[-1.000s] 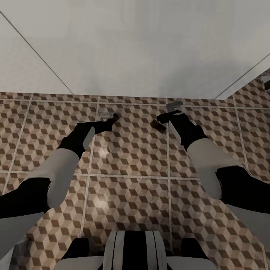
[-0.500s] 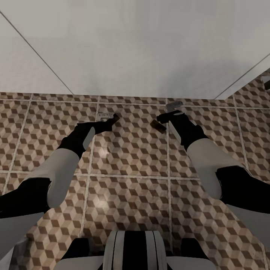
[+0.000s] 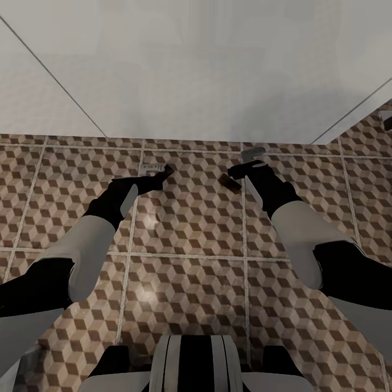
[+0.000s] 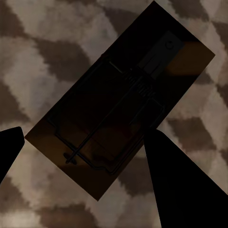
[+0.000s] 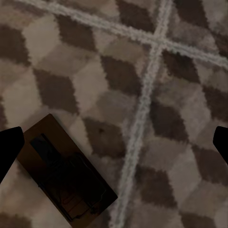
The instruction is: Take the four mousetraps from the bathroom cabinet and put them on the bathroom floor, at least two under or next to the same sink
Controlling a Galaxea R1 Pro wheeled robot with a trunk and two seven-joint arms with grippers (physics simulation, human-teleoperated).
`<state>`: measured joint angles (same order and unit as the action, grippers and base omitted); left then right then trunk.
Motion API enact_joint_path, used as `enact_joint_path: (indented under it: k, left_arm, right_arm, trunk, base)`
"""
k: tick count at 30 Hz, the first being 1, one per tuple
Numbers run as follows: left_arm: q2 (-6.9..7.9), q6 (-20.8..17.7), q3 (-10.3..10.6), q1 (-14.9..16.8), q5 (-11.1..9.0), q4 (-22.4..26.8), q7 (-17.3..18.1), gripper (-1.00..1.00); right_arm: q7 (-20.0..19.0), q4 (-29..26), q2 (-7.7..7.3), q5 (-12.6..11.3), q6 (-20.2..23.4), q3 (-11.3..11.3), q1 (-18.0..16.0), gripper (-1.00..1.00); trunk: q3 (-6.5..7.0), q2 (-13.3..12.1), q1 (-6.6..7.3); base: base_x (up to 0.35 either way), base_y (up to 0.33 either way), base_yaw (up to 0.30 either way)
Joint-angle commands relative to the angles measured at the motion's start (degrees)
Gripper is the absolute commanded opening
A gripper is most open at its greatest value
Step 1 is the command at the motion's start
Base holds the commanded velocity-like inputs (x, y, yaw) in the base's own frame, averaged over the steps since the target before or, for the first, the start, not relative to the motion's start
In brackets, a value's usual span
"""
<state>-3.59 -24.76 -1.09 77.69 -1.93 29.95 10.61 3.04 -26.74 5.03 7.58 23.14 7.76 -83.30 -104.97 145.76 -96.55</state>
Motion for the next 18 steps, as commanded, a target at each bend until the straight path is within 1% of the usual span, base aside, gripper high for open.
enact_joint_path:
  k: [1, 18]
  left_arm:
    - [-0.02, -0.38, -0.14, 0.02, -0.18, 0.06, 0.29, 1.00]
    - [-0.02, -0.38, -0.09, 0.03, -0.18, 0.17, 0.34, 1.00]
  right_arm:
    - [0.12, -0.07, -0.02, 0.42, 0.41, 0.24, -0.02, 1.00]
    - [0.12, -0.06, -0.07, 0.42, 0.41, 0.24, 0.00, 1.00]
  trunk:
    - [-0.03, 0.01, 0.01]
    - [-0.03, 0.01, 0.01]
  base:
    - [0.000, 0.000, 0.000]
    - [0.000, 0.000, 0.000]
